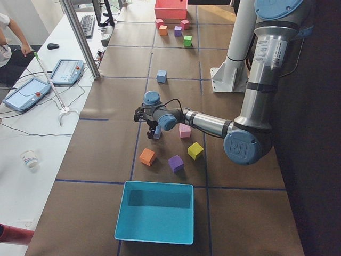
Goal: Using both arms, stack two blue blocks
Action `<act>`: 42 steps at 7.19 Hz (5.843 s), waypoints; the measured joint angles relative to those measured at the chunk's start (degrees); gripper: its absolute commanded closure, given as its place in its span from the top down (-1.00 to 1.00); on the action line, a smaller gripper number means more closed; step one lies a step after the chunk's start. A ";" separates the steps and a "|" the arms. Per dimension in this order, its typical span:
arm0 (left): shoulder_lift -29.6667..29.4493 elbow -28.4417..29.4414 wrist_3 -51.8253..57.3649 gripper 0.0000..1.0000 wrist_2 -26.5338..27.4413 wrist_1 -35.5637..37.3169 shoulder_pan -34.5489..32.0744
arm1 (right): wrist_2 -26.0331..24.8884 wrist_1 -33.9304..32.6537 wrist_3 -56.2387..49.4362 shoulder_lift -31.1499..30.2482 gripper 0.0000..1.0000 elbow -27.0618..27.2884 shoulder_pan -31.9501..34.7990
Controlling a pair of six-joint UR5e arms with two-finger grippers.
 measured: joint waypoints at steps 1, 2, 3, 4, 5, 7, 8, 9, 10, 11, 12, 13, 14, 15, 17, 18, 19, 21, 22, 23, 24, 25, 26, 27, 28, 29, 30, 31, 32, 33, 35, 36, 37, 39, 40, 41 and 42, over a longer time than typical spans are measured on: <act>-0.11 0.06 -0.09 -0.47 0.01 0.02 0.01 | 0.00 0.00 0.00 -0.02 1.00 0.00 0.00; -0.21 -0.54 -0.37 -0.50 0.02 0.16 0.02 | 0.00 0.00 0.05 -0.02 1.00 0.00 0.00; -1.03 -2.05 -1.57 -0.50 0.03 1.34 0.04 | 0.01 0.00 0.12 -0.02 1.00 0.00 0.00; -3.97 -4.55 -3.56 -0.50 0.06 5.63 0.07 | 0.05 0.00 0.18 -0.02 1.00 0.00 0.00; -9.13 -7.25 -5.29 -0.50 0.18 13.08 0.66 | 0.08 0.00 0.24 -0.03 1.00 0.00 0.00; -23.95 -8.22 -11.95 -0.50 3.63 26.30 6.51 | 0.09 0.00 0.45 -0.02 1.00 0.00 0.00; -30.92 -5.69 -15.74 -0.49 6.76 28.62 10.12 | 0.09 0.00 0.53 -0.02 1.00 -0.02 0.00; -37.81 -0.87 -18.87 -0.48 9.61 29.48 13.29 | 0.09 0.00 0.56 -0.02 1.00 -0.08 0.00; -43.18 4.12 -20.63 -0.48 12.54 29.69 15.94 | 0.09 0.00 0.58 -0.03 1.00 -0.16 0.00; -45.58 6.81 -21.12 -0.48 14.82 29.64 17.72 | 0.09 0.00 0.58 -0.02 1.00 -0.21 0.00; -46.37 8.09 -21.18 -0.45 15.94 29.59 18.65 | 0.11 0.00 0.58 -0.03 1.00 -0.24 0.00; -46.56 9.14 -21.16 -0.44 16.33 29.52 18.99 | 0.15 0.00 0.58 -0.02 1.00 -0.26 0.00; -46.58 10.03 -21.12 -0.42 16.46 29.40 19.11 | 0.16 0.00 0.58 -0.02 1.00 -0.26 0.00; -46.57 10.53 -21.07 -0.22 16.48 29.26 19.18 | 0.17 0.00 0.58 -0.02 1.00 -0.26 0.00; -46.36 11.00 -20.58 0.91 16.36 29.01 19.28 | 0.18 0.00 0.52 -0.03 1.00 -0.26 0.00; -46.11 11.06 -19.63 1.00 16.31 28.97 19.31 | 0.18 0.00 0.50 -0.02 1.00 -0.29 0.00; -45.83 11.01 -18.98 1.00 16.29 28.99 19.34 | 0.18 0.00 0.50 -0.02 1.00 -0.30 0.00; -45.93 9.71 -18.73 1.00 14.77 29.26 18.62 | 0.18 0.00 0.55 0.00 1.00 -0.27 0.00; -45.90 7.77 -18.69 1.00 11.64 29.95 16.72 | 0.18 0.00 0.57 0.03 1.00 -0.24 0.00; -45.58 5.37 -18.42 1.00 8.05 31.40 14.06 | 0.18 0.00 0.58 0.05 1.00 -0.23 0.00; -43.96 2.85 -16.68 1.00 5.69 32.94 11.43 | 0.16 0.00 0.60 0.06 1.00 -0.24 0.00; -40.12 -0.11 -12.52 1.00 3.73 33.67 8.49 | 0.12 0.00 0.66 0.06 1.00 -0.27 -0.02; -34.01 -3.58 -5.52 1.00 1.27 33.79 4.35 | 0.14 0.00 0.72 0.12 1.00 -0.46 -0.05; -26.90 -6.45 3.89 0.99 -1.75 33.58 -1.04 | 0.22 -0.02 0.74 0.20 1.00 -0.84 -0.07; -19.41 -7.99 15.11 1.00 -5.64 33.31 -7.81 | 0.34 -0.06 0.84 0.27 0.99 -1.18 -0.08; -12.10 -8.53 25.60 1.00 -9.71 33.16 -15.17 | 0.59 -0.06 1.48 0.30 0.99 -1.33 -0.09; -5.66 -8.58 33.87 1.00 -12.40 33.04 -21.93 | 0.86 -0.03 2.53 0.37 0.99 -1.37 -0.15; 0.49 -8.63 40.85 1.00 -13.61 32.70 -27.94 | 1.01 -0.01 3.22 0.45 1.00 -1.39 -0.20; 6.10 -8.56 44.92 1.00 -13.90 32.25 -32.07 | 1.09 0.00 3.49 0.47 1.00 -1.40 -0.23; 10.71 -8.18 46.53 1.00 -13.87 31.94 -34.31 | 1.12 0.02 3.53 0.49 1.00 -1.40 -0.25; 14.79 -7.93 47.17 1.00 -13.67 31.07 -36.01 | 1.16 0.10 3.48 0.47 1.00 -1.40 -0.26; 16.18 -8.36 47.24 1.00 -12.58 30.83 -36.79 | 1.18 0.14 3.43 0.48 1.00 -1.41 -0.26; 17.06 -8.61 47.33 1.00 -10.93 30.75 -37.13 | 1.16 0.16 3.43 0.49 1.00 -1.40 -0.26; 17.63 -8.71 47.51 1.00 -9.54 30.71 -37.16 | 1.15 0.17 3.43 0.50 1.00 -1.40 -0.26; 17.67 -8.75 47.54 1.00 -9.53 30.70 -37.14 | 1.14 0.18 3.39 0.50 1.00 -1.40 -0.26; 17.72 -8.81 47.54 1.00 -9.65 30.70 -37.13 | 1.14 0.18 3.38 0.50 1.00 -1.40 -0.26; 17.76 -8.82 47.50 1.00 -9.72 30.70 -37.10 | 1.14 0.18 3.39 0.50 1.00 -1.40 -0.26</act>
